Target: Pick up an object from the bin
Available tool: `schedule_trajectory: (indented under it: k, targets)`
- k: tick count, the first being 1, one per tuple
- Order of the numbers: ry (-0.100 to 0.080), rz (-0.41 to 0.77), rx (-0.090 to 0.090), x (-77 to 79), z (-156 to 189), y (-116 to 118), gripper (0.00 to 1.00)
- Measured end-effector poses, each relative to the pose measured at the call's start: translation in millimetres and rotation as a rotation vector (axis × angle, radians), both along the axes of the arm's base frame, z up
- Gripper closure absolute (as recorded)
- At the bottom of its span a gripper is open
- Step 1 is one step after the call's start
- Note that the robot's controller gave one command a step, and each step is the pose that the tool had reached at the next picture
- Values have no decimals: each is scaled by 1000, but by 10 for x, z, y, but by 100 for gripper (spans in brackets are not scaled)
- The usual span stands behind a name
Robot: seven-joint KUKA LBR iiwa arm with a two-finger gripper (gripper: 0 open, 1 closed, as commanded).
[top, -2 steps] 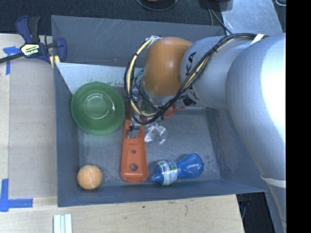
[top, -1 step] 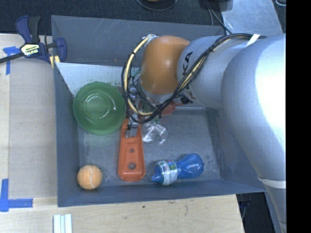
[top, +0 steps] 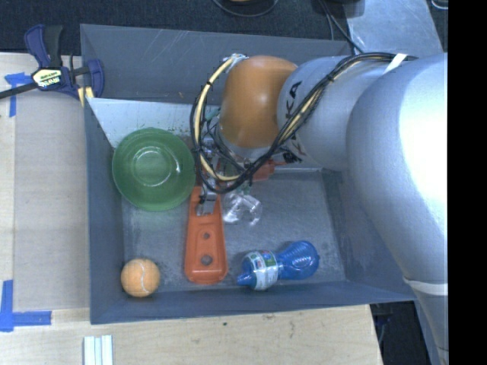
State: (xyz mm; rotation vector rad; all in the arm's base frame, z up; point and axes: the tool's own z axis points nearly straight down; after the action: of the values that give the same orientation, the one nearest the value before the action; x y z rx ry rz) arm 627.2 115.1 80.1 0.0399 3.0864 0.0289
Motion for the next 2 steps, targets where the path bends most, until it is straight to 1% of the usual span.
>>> schedule_trajectory:
  k: [1,2]
  targets:
    - [0,0,0,0,0,0,100]
    - [-6,-7,0,-9,-9,31,100]
